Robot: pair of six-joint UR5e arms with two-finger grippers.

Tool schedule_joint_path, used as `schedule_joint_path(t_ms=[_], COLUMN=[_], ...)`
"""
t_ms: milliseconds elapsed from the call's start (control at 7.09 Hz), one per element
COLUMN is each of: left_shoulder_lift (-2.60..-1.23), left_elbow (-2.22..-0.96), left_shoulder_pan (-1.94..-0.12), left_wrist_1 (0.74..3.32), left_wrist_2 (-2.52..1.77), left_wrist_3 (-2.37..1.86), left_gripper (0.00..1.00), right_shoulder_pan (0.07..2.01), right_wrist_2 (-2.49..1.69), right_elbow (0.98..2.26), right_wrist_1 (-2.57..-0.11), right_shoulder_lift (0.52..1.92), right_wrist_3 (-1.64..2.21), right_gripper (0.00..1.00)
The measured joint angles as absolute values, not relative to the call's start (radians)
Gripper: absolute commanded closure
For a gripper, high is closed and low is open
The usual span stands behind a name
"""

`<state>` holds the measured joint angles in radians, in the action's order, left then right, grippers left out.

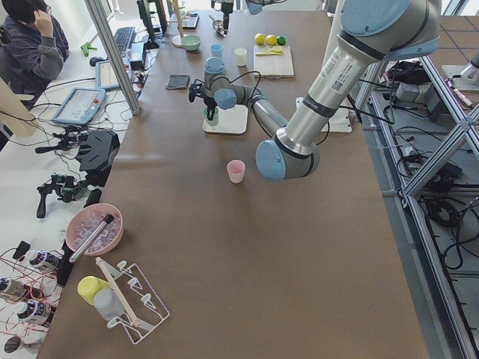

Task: Place all cups on tray

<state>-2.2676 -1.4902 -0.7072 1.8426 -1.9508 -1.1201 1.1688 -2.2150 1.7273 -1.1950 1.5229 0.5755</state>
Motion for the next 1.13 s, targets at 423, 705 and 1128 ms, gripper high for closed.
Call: schedule_joint_path(t_ms=[423, 705, 1128], left_shoulder_lift=[-2.294, -2.297, -2.269], left_elbow=[-1.442, -1.446, -1.498], left_shoulder_pan=[-0.696, -0.695, -0.813], left_wrist_1=[1.848, 1.85, 1.84], left_wrist_2=[-1.932, -1.932, -2.042], left_wrist_3=[-1.116, -1.107, -0.974], left_gripper=[0.41, 0.01, 0.01], right_shoulder_pan=[1.169, 1.168, 1.097], right_wrist_2=[-2.217, -2.22, -2.2], right_elbow=[1.736, 1.74, 1.81], right_wrist_1=[-1.195, -1.195, -1.194], right_shoulder_lift=[1.521, 1.523, 1.527], right_wrist_3=[0.601, 0.618, 0.812], right_gripper=[0.0, 0.02, 0.02])
